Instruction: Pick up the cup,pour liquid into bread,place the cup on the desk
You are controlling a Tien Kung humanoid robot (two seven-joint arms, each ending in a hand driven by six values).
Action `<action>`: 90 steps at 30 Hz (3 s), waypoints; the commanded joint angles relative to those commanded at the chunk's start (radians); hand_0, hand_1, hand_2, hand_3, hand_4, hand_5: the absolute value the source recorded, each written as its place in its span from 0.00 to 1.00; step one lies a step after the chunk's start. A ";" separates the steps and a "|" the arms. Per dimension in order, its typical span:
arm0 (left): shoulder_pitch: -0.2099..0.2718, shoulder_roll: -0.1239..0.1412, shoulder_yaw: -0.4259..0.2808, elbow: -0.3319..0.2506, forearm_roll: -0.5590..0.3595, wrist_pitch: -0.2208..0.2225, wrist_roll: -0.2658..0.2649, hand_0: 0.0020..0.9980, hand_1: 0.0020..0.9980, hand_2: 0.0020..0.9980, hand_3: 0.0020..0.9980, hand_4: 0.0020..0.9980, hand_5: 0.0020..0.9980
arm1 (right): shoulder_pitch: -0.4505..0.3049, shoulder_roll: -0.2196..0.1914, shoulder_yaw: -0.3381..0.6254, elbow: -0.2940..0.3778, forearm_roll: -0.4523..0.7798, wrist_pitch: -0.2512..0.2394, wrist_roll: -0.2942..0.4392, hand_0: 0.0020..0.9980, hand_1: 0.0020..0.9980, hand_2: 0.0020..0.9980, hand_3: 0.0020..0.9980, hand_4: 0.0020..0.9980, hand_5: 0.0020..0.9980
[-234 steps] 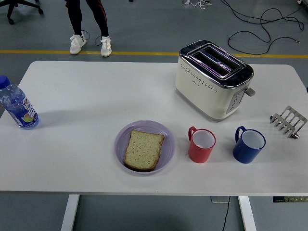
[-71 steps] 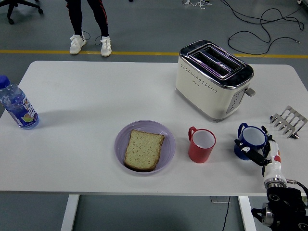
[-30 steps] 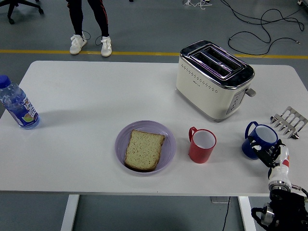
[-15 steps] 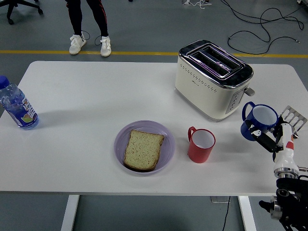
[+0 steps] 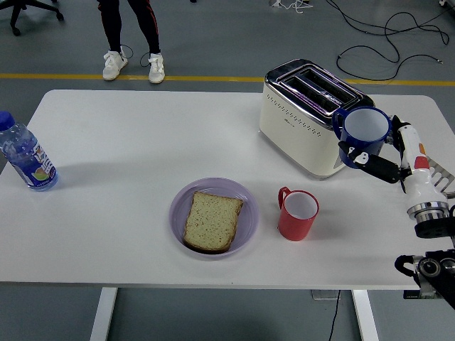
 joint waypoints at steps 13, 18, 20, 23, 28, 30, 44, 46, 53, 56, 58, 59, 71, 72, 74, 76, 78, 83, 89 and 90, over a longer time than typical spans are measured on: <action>0.001 0.000 0.008 0.000 -0.018 -0.001 -0.001 0.66 0.69 0.71 0.59 0.31 0.88 | 0.254 -0.032 -0.206 0.030 -0.212 0.192 -0.240 0.25 0.28 0.46 0.53 0.74 0.00; 0.005 0.000 0.011 0.000 -0.023 0.000 -0.002 0.66 0.69 0.71 0.59 0.31 0.88 | 0.338 -0.025 -0.313 0.005 -0.303 0.248 -0.286 0.25 0.28 0.46 0.53 0.73 0.00; 0.006 0.000 0.013 0.000 -0.026 -0.001 -0.002 0.66 0.69 0.71 0.59 0.31 0.88 | 0.379 -0.016 -0.367 -0.018 -0.324 0.260 -0.293 0.25 0.28 0.46 0.53 0.73 0.00; 0.006 0.000 0.017 0.000 -0.032 -0.001 -0.002 0.66 0.69 0.71 0.59 0.31 0.88 | 0.422 -0.005 -0.429 -0.050 -0.364 0.270 -0.300 0.25 0.28 0.46 0.53 0.73 0.00; 0.004 0.000 0.020 0.000 -0.038 -0.001 -0.002 0.66 0.69 0.71 0.59 0.31 0.88 | 0.498 -0.008 -0.532 -0.091 -0.441 0.289 -0.335 0.26 0.27 0.46 0.53 0.72 0.00; 0.001 0.000 0.020 0.000 -0.042 0.000 -0.001 0.66 0.69 0.71 0.59 0.31 0.88 | 0.539 -0.010 -0.580 -0.104 -0.472 0.294 -0.344 0.26 0.27 0.46 0.53 0.71 0.00; -0.005 0.000 0.021 0.000 -0.050 0.002 0.003 0.66 0.69 0.71 0.59 0.31 0.88 | 0.714 0.023 -0.789 -0.141 -0.660 0.328 -0.409 0.27 0.27 0.45 0.53 0.68 0.00; -0.005 0.000 0.021 0.000 -0.052 0.003 0.003 0.66 0.69 0.71 0.59 0.31 0.88 | 0.737 0.029 -0.813 -0.144 -0.694 0.337 -0.434 0.27 0.27 0.45 0.53 0.68 0.00; -0.008 0.000 0.023 0.000 -0.054 0.004 0.003 0.66 0.69 0.71 0.59 0.31 0.88 | 0.819 0.050 -0.888 -0.148 -0.728 0.336 -0.478 0.29 0.27 0.46 0.53 0.66 0.00; -0.009 0.000 0.024 0.000 -0.055 0.003 0.003 0.66 0.69 0.71 0.59 0.31 0.87 | 0.849 0.061 -0.919 -0.149 -0.735 0.345 -0.497 0.31 0.27 0.46 0.53 0.65 0.00; -0.010 0.000 0.024 0.000 -0.057 0.003 0.003 0.66 0.69 0.71 0.59 0.31 0.87 | 0.862 0.068 -0.934 -0.149 -0.740 0.352 -0.510 0.31 0.27 0.46 0.53 0.65 0.00; -0.010 0.000 0.025 0.000 -0.057 0.004 0.003 0.66 0.69 0.71 0.59 0.31 0.87 | 0.866 0.070 -0.938 -0.149 -0.742 0.354 -0.515 0.31 0.27 0.46 0.53 0.65 0.00; -0.008 0.000 0.026 0.000 -0.059 0.003 0.003 0.66 0.69 0.71 0.59 0.31 0.87 | 0.884 0.088 -0.976 -0.136 -0.736 0.364 -0.534 0.29 0.25 0.46 0.54 0.63 0.00; -0.008 0.000 0.026 0.000 -0.059 0.003 0.003 0.66 0.69 0.71 0.59 0.31 0.87 | 0.882 0.087 -0.975 -0.136 -0.730 0.362 -0.534 0.29 0.26 0.46 0.54 0.62 0.00; -0.007 0.000 0.034 0.000 -0.067 0.004 0.002 0.66 0.69 0.71 0.59 0.31 0.87 | 0.855 0.079 -0.942 -0.136 -0.669 0.353 -0.523 0.29 0.26 0.46 0.54 0.62 0.00; -0.006 0.000 0.040 0.000 -0.071 0.004 0.002 0.66 0.69 0.71 0.59 0.31 0.87 | 0.835 0.072 -0.908 -0.135 -0.622 0.339 -0.512 0.29 0.26 0.46 0.54 0.62 0.00; -0.006 0.000 0.047 0.000 -0.080 0.005 0.001 0.66 0.69 0.71 0.59 0.31 0.87 | 0.801 0.053 -0.853 -0.123 -0.559 0.307 -0.488 0.27 0.26 0.46 0.54 0.61 0.00; -0.005 0.000 0.051 0.000 -0.081 0.005 0.000 0.66 0.69 0.71 0.59 0.31 0.87 | 0.735 0.018 -0.734 -0.085 -0.379 0.231 -0.422 0.27 0.26 0.46 0.54 0.61 0.00; -0.003 0.000 0.073 0.000 -0.100 0.009 -0.001 0.66 0.69 0.71 0.59 0.31 0.87 | 0.627 -0.056 -0.558 -0.001 -0.132 0.187 -0.322 0.25 0.25 0.46 0.54 0.61 0.00; -0.002 0.000 0.073 0.000 -0.099 0.010 -0.001 0.66 0.69 0.71 0.59 0.31 0.87 | 0.602 -0.077 -0.522 0.014 -0.093 0.186 -0.310 0.26 0.26 0.46 0.54 0.61 0.00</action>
